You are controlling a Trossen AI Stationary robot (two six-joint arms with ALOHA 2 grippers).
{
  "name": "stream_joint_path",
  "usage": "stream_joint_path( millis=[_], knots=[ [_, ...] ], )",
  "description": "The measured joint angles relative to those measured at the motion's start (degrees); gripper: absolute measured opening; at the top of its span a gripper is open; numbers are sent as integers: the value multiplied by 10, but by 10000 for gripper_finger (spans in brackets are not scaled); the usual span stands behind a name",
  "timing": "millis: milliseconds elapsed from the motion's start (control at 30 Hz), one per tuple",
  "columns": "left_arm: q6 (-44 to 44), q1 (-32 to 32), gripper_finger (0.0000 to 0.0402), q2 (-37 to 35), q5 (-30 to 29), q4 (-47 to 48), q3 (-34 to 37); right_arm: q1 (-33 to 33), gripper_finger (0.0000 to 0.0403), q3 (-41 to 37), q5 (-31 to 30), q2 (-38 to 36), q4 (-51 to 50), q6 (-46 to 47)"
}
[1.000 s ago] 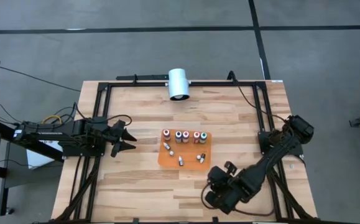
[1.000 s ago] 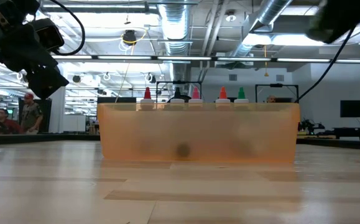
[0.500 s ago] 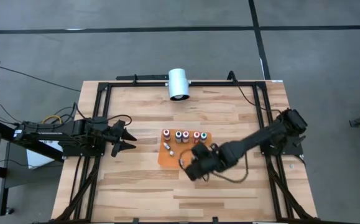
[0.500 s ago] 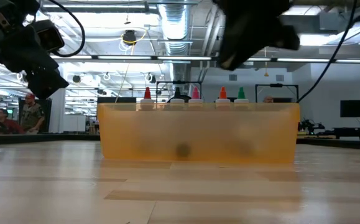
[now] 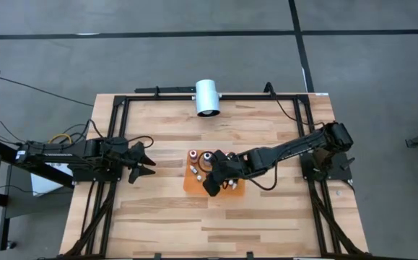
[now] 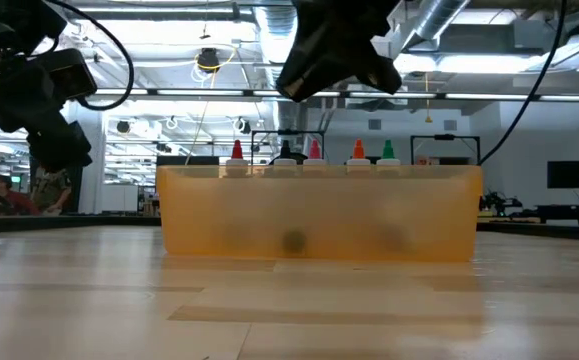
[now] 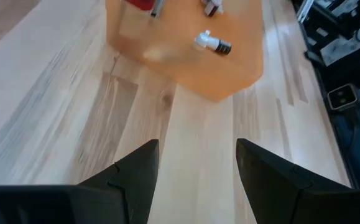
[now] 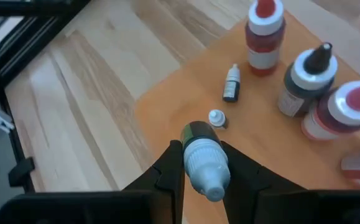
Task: Pick & Place food coloring
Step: Put the small green food coloring into the orange bin
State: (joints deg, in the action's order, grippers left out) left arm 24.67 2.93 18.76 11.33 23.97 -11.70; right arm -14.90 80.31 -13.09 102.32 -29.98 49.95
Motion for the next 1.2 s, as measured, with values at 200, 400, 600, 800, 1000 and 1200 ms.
stream_joint_path(
  millis=[200,400,600,800,1000,1200],
  knots=[
    [-4,0,206,0,0,13,0,0,71,0,13,0,4,-58],
    [-7,0,206,0,0,13,0,4,71,0,66,0,0,-84],
    [-7,0,206,0,-1,13,0,10,71,0,72,0,-30,-85],
    [-7,0,206,0,-14,12,0,18,71,0,92,0,-50,-85],
    [-7,0,206,0,-32,12,0,23,71,0,99,1,-89,-85],
    [-7,0,206,0,-45,12,0,24,71,0,86,1,-127,-84]
  ],
)
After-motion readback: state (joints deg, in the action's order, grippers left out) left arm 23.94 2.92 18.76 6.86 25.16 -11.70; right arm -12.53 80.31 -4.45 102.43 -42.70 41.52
